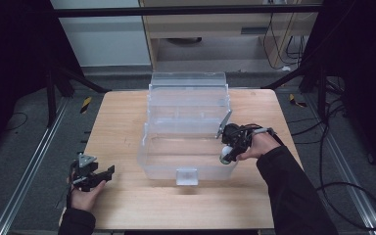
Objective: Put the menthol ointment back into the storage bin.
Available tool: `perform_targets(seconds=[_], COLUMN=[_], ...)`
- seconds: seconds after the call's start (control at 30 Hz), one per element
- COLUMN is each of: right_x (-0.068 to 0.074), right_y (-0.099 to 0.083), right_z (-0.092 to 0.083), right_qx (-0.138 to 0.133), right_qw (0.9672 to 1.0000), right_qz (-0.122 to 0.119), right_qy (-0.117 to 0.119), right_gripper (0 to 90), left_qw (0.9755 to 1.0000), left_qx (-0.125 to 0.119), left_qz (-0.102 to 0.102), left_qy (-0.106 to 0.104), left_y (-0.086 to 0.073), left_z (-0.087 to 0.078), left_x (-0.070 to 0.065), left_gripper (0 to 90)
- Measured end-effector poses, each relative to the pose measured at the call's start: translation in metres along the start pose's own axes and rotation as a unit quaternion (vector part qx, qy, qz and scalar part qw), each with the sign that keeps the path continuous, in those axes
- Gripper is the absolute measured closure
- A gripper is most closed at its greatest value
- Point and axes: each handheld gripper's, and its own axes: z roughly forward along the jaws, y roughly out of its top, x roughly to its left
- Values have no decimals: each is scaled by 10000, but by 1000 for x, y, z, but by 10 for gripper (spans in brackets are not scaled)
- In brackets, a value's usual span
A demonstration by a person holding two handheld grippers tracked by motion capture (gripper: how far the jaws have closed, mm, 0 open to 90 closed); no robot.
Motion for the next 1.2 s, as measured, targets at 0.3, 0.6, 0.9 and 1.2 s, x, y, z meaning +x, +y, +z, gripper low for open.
perform_targets(seconds=[0.3, 0.6, 0.9, 1.2], right_x=[0, -1, 1, 2], right_y=[-3, -4, -5, -5], right_z=[9, 15, 22, 26], right_qx=[22, 135, 213, 239], right_qw=[10000, 9999, 9997, 9996], right_qz=[2, -39, -36, -113], right_qy=[50, 71, 84, 106], right_gripper=[503, 503, 502, 502], left_qw=[10000, 10000, 10000, 10000], left_qx=[4, 5, 9, 10], left_qz=[7, 6, 7, 7], left_qy=[5, 2, 4, 4], left_y=[0, 0, 0, 0], left_z=[0, 0, 0, 0], left_x=[0, 0, 0, 0], left_gripper=[321, 320, 320, 320])
